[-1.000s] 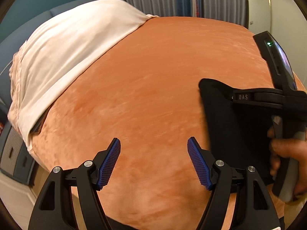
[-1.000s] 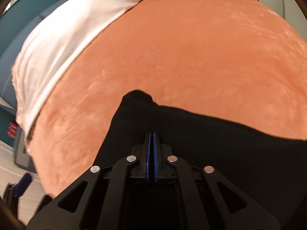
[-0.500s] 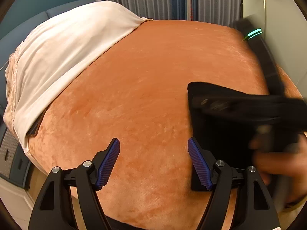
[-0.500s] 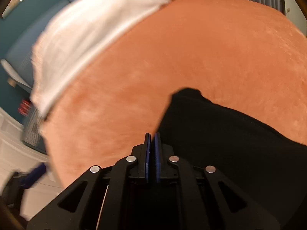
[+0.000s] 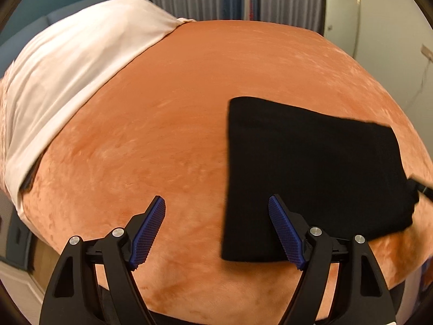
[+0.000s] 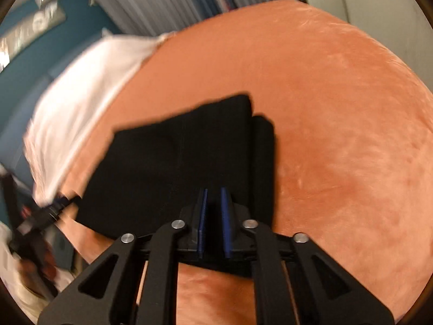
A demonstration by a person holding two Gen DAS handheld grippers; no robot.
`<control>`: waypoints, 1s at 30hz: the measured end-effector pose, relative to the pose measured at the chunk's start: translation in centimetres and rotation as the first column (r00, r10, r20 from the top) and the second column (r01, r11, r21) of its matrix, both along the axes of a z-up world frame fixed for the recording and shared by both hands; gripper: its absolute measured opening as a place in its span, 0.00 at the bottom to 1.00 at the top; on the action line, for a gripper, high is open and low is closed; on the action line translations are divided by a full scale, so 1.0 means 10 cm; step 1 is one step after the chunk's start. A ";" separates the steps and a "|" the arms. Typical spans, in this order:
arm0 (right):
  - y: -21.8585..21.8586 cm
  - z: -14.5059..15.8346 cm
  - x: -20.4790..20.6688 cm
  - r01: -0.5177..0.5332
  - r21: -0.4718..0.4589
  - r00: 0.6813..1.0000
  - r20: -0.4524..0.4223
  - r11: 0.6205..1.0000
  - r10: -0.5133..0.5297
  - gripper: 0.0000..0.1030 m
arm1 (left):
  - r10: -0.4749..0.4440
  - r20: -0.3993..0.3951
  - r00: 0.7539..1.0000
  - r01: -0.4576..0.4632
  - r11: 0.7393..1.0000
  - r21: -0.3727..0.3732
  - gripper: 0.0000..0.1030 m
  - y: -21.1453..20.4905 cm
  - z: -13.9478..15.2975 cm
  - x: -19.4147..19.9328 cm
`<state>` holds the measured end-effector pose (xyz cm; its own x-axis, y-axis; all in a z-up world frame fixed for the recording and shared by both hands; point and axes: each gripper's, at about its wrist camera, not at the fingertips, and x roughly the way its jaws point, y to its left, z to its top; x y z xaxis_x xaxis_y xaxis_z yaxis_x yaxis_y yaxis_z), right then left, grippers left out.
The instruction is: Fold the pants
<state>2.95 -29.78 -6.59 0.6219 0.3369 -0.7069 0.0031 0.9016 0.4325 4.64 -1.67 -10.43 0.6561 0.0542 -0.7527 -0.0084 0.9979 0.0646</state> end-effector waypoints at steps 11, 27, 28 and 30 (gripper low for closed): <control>-0.51 -0.12 -0.26 -0.062 0.169 0.997 -0.036 0.984 0.069 0.40 | -0.041 -0.016 0.999 0.042 0.999 0.028 0.80 -0.35 -0.11 -0.11; -0.68 -0.08 -0.34 -0.015 0.103 1.000 -0.014 0.995 0.016 0.16 | -0.099 -0.018 0.995 0.100 0.991 0.088 0.84 -0.75 -0.16 -0.09; -0.68 -0.35 -0.28 -0.013 0.097 0.996 -0.082 0.995 0.021 0.22 | -0.096 -0.037 0.995 0.099 0.991 0.085 0.84 -0.76 -0.24 -0.06; -0.78 -0.43 -0.35 0.019 0.206 0.999 -0.054 0.978 -0.008 0.38 | -0.083 -0.058 0.995 0.087 0.993 0.078 0.84 -0.77 -0.33 -0.02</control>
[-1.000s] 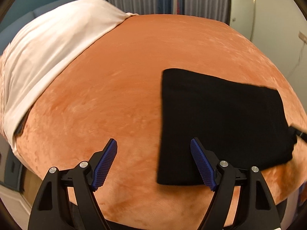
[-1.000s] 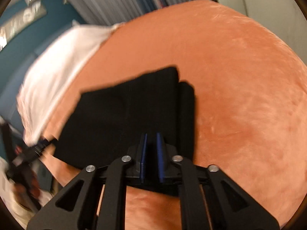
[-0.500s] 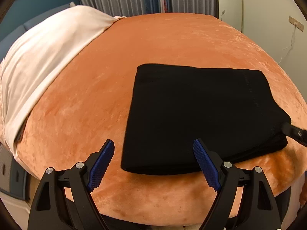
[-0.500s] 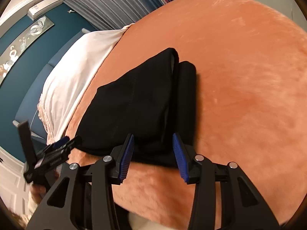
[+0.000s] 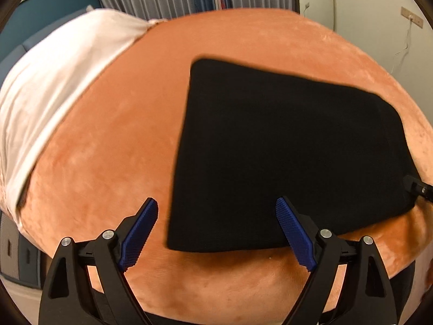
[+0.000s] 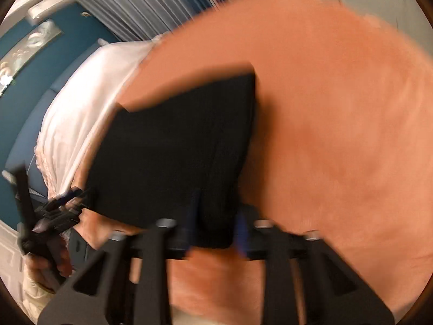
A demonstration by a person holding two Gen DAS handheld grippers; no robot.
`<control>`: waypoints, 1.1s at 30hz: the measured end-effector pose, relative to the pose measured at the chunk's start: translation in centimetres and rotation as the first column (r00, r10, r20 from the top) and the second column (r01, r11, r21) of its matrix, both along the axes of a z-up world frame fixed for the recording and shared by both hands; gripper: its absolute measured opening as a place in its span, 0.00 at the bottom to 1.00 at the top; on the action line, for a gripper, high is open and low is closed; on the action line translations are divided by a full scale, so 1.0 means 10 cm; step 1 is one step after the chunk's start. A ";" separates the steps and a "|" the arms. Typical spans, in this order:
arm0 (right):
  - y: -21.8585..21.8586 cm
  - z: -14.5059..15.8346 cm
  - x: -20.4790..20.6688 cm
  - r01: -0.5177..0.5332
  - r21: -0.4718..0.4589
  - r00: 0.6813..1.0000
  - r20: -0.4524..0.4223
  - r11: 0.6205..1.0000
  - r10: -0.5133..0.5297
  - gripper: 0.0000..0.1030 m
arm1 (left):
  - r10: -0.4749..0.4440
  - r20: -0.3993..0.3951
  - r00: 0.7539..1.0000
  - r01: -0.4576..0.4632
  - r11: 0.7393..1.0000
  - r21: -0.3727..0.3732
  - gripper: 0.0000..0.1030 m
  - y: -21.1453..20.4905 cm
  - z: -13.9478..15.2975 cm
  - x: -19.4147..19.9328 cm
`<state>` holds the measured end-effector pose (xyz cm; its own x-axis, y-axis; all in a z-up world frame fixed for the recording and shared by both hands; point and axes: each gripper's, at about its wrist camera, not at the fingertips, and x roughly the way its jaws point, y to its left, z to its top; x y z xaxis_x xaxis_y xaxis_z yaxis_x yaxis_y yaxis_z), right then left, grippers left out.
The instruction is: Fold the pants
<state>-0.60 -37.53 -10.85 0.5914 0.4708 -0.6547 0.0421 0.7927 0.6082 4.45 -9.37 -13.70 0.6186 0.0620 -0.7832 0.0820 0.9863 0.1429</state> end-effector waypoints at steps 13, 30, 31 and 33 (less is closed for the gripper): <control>0.01 -0.08 -0.14 -0.028 0.209 1.000 0.002 0.978 0.029 0.65 | 0.060 -0.128 0.990 -0.108 0.908 -0.406 0.84 0.79 -0.06 0.17; 0.47 -0.12 0.31 -0.056 0.211 0.998 -0.003 0.976 0.057 0.72 | -0.017 -0.162 0.987 -0.060 0.888 -0.455 0.95 0.41 -0.30 0.55; 0.47 -0.13 0.32 -0.048 0.215 0.999 -0.002 0.975 0.050 0.72 | -0.011 -0.150 0.989 -0.055 0.900 -0.432 0.95 0.36 -0.30 0.57; 0.50 -0.14 0.40 -0.036 0.215 0.999 0.003 0.976 0.036 0.72 | -0.001 -0.140 0.990 -0.058 0.907 -0.417 0.95 0.33 -0.30 0.60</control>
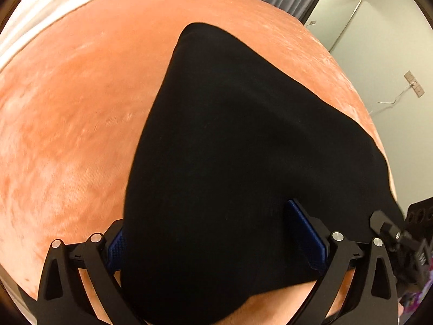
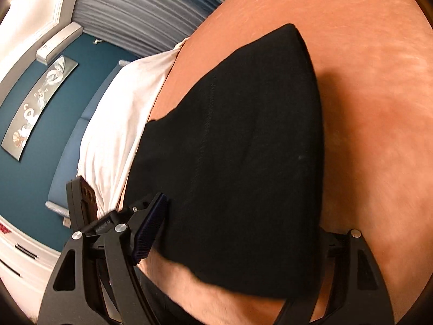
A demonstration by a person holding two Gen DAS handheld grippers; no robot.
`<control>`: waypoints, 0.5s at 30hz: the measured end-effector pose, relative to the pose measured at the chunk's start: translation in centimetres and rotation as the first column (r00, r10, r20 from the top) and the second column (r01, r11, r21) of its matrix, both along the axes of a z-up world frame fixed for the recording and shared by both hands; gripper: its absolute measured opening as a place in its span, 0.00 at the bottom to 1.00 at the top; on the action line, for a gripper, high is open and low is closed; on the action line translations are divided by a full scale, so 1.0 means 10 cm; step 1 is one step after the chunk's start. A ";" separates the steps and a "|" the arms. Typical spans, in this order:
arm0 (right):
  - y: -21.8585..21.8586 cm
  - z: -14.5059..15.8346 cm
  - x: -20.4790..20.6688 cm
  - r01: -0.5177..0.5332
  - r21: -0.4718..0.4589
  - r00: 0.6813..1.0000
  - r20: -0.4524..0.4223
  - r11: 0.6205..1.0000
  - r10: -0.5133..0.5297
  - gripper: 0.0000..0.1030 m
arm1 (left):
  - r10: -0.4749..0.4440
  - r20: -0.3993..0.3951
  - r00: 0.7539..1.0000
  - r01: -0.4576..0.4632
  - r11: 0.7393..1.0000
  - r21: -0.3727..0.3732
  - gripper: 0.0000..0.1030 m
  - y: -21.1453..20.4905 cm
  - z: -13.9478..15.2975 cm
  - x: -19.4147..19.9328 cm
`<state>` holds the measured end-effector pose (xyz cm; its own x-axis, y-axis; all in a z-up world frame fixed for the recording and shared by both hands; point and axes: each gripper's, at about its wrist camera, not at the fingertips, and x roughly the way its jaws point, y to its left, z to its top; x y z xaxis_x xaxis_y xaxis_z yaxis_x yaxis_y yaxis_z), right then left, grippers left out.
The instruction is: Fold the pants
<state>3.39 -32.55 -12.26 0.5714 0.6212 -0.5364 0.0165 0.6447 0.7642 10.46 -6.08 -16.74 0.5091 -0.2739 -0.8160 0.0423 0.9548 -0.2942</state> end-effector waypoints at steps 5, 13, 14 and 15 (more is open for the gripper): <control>0.11 -0.02 0.07 0.045 -0.039 0.999 0.002 0.998 -0.045 0.47 | 0.008 0.035 0.999 -0.009 0.999 0.036 0.71 -0.11 0.08 0.02; 0.24 0.19 -0.14 0.082 -0.105 0.996 0.039 0.991 -0.078 0.39 | -0.019 0.095 0.995 0.007 0.993 0.122 0.38 -0.23 0.36 -0.23; 0.25 0.22 -0.15 0.081 -0.105 0.996 0.041 0.991 -0.077 0.39 | -0.023 0.097 0.995 0.010 0.992 0.129 0.37 -0.26 0.39 -0.27; 0.25 0.26 -0.19 0.079 -0.106 0.996 0.045 0.991 -0.075 0.39 | -0.028 0.102 0.994 0.014 0.990 0.137 0.37 -0.28 0.42 -0.31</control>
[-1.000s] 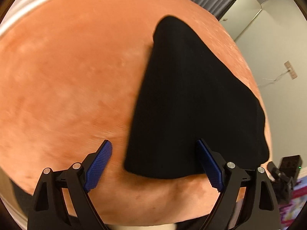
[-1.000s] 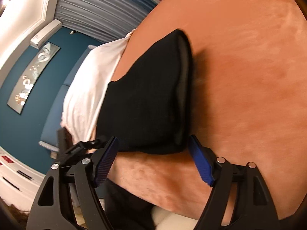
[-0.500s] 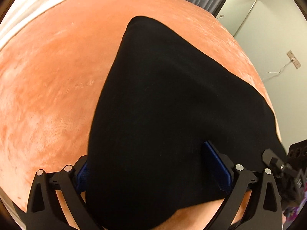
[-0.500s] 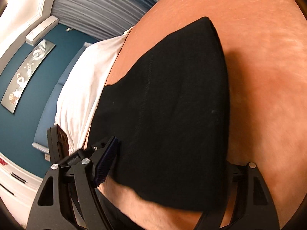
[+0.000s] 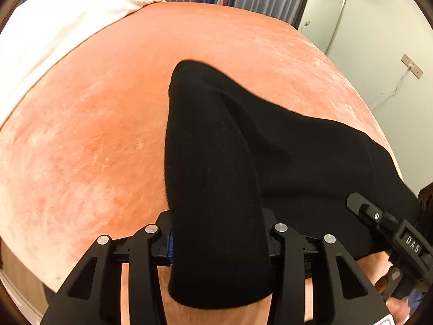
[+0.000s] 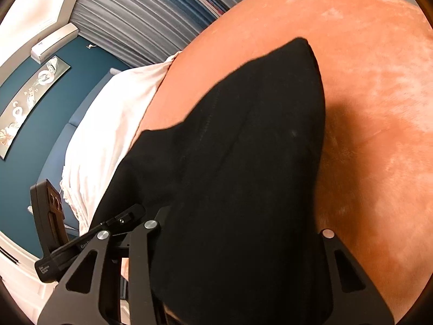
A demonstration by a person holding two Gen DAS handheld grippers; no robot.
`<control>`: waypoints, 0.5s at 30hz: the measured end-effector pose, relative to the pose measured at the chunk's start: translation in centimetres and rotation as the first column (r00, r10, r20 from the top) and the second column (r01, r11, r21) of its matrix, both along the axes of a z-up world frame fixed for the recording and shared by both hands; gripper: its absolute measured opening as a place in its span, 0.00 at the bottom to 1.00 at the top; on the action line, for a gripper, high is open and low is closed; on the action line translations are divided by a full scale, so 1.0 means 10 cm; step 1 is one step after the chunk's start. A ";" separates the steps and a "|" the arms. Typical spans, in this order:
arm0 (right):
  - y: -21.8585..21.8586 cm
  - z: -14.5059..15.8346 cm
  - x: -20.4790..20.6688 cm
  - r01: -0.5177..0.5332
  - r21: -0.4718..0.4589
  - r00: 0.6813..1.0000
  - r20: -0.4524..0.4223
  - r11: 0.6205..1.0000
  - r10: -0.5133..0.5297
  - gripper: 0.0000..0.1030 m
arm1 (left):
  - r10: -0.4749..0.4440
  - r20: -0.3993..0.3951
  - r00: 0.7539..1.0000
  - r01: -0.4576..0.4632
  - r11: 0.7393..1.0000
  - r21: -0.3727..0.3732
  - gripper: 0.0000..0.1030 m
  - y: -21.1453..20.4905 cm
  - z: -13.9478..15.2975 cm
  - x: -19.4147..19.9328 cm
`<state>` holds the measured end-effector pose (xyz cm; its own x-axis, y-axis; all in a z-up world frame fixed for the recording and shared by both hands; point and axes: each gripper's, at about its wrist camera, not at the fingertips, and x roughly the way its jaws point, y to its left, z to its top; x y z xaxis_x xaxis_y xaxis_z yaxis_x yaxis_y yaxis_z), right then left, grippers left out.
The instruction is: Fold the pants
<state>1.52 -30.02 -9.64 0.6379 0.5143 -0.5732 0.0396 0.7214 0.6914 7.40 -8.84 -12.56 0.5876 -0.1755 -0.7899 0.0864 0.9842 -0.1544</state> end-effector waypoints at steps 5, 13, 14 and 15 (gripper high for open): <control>-0.03 0.08 -0.22 0.003 -0.004 1.000 0.013 1.000 -0.003 0.39 | -0.022 0.019 1.000 0.021 0.999 0.029 0.36 -0.03 0.11 -0.28; 0.06 0.14 -0.47 0.000 -0.024 1.000 0.014 1.000 0.001 0.39 | -0.028 0.046 0.999 0.025 0.997 0.067 0.36 0.04 0.14 -0.53; 0.06 0.15 -0.51 -0.003 -0.023 1.000 0.013 1.000 0.004 0.39 | -0.031 0.049 0.998 0.028 0.997 0.067 0.36 0.05 0.15 -0.58; 0.07 0.16 -0.56 -0.008 -0.023 1.000 0.010 1.000 0.008 0.39 | -0.033 0.051 0.998 0.030 0.997 0.066 0.36 0.06 0.16 -0.66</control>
